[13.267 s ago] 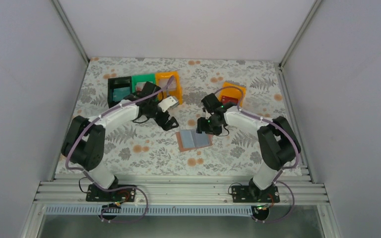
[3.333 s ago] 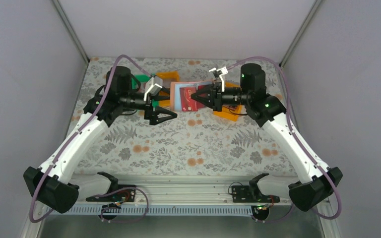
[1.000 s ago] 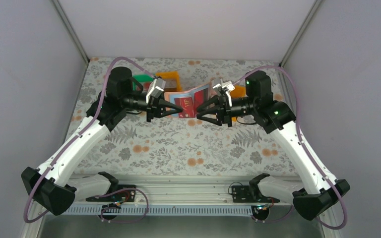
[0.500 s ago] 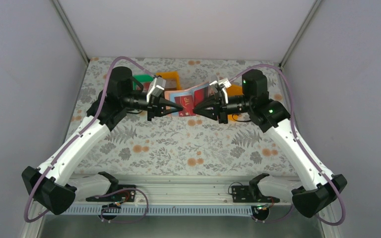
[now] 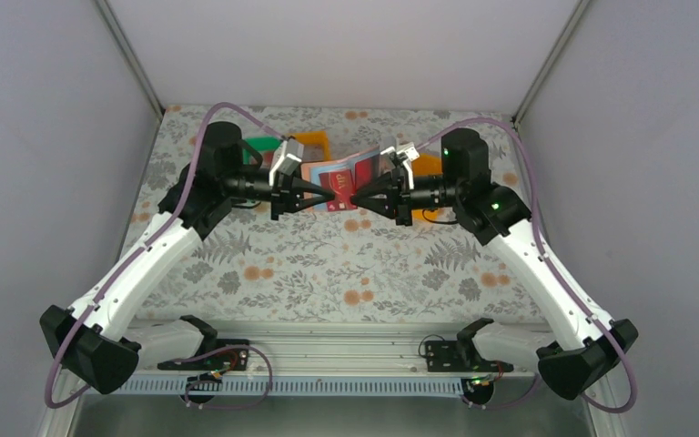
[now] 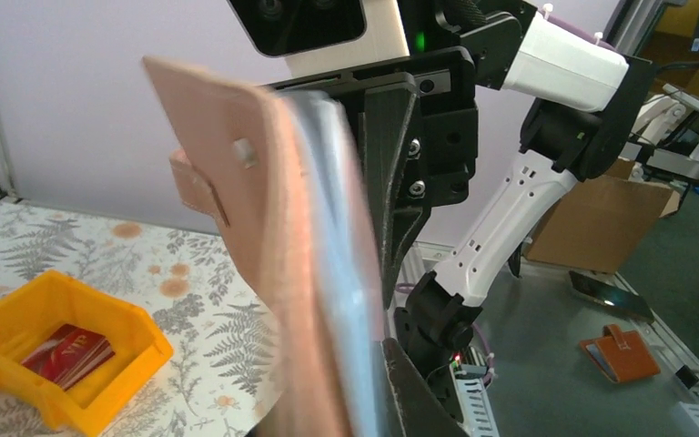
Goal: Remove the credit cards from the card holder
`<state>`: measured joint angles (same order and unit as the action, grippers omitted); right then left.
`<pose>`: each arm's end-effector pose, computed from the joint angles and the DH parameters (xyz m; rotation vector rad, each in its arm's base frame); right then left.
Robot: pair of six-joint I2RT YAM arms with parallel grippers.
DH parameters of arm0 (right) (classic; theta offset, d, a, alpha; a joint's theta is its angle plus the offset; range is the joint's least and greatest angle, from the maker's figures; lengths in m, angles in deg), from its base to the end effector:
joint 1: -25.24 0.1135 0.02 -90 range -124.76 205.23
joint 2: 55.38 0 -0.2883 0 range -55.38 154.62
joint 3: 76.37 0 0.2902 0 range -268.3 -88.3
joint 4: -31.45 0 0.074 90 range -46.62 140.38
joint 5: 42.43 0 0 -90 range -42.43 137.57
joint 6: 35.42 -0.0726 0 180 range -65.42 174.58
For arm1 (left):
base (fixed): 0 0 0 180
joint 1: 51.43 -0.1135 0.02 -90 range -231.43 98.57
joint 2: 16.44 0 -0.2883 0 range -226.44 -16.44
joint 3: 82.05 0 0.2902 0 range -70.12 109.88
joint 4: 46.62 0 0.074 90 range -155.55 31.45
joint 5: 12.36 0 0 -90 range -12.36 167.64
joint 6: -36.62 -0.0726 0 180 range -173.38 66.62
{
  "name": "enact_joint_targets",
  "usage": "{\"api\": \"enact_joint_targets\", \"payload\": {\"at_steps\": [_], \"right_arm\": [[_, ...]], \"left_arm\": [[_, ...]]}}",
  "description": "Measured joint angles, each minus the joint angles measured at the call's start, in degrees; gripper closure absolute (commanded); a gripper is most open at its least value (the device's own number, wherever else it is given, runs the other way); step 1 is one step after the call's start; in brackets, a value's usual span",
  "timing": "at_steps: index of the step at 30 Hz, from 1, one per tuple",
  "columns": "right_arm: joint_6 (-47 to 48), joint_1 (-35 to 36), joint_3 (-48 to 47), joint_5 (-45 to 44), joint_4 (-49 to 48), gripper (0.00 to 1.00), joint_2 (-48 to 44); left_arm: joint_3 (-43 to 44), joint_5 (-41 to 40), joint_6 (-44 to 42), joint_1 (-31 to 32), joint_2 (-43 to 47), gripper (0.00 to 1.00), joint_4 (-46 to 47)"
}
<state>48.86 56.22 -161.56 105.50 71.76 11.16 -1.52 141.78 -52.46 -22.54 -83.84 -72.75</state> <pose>0.2125 0.1993 0.4292 -1.1027 1.6835 1.3923 0.2265 -0.1996 0.4218 1.2152 1.4240 -1.3573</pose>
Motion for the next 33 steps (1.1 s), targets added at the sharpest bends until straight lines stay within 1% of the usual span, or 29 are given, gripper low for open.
{"api": "enact_joint_targets", "payload": {"at_steps": [8,14,15,18,19,24,26,27,29,33], "right_arm": [[1.3,-0.3,0.0,-0.9,1.2,0.96,-0.5],[2.4,-2.7,0.0,-0.8,2.5,0.96,-1.4],[2.6,-3.1,0.0,-0.7,3.0,0.96,-1.5],[3.5,-3.8,-0.3,0.7,4.3,0.96,-1.4],[3.7,-3.9,-0.4,1.4,4.7,0.96,-1.2],[5.0,-4.0,-1.5,3.4,6.3,0.96,-0.5],[5.6,-4.1,-1.8,4.3,6.7,0.86,-0.2],[5.7,-4.2,-1.8,4.5,7.0,0.84,0.0],[6.5,-4.5,-1.9,4.9,7.4,0.83,0.3],[6.9,-4.9,-1.9,6.0,7.4,0.86,0.5]], "left_arm": [[0.0,-0.3,-1.0,1.5,0.0,0.86,-1.0],[0.0,0.4,-1.9,0.8,0.0,0.78,-1.6],[0.0,0.7,-1.9,0.7,0.0,0.78,-1.8],[-0.1,1.0,-1.9,0.3,0.1,0.96,-1.8],[-0.1,1.1,-2.0,0.3,0.1,0.97,-1.7],[-0.3,1.0,-1.5,0.1,0.3,0.98,-1.7],[-0.4,1.0,-1.3,0.1,0.3,0.98,-1.7],[-0.4,1.0,-1.3,0.1,0.3,0.98,-1.7],[-0.4,1.0,-1.4,0.2,0.3,0.98,-1.7],[-0.5,1.2,-1.4,0.2,0.3,0.98,-1.7]]}}
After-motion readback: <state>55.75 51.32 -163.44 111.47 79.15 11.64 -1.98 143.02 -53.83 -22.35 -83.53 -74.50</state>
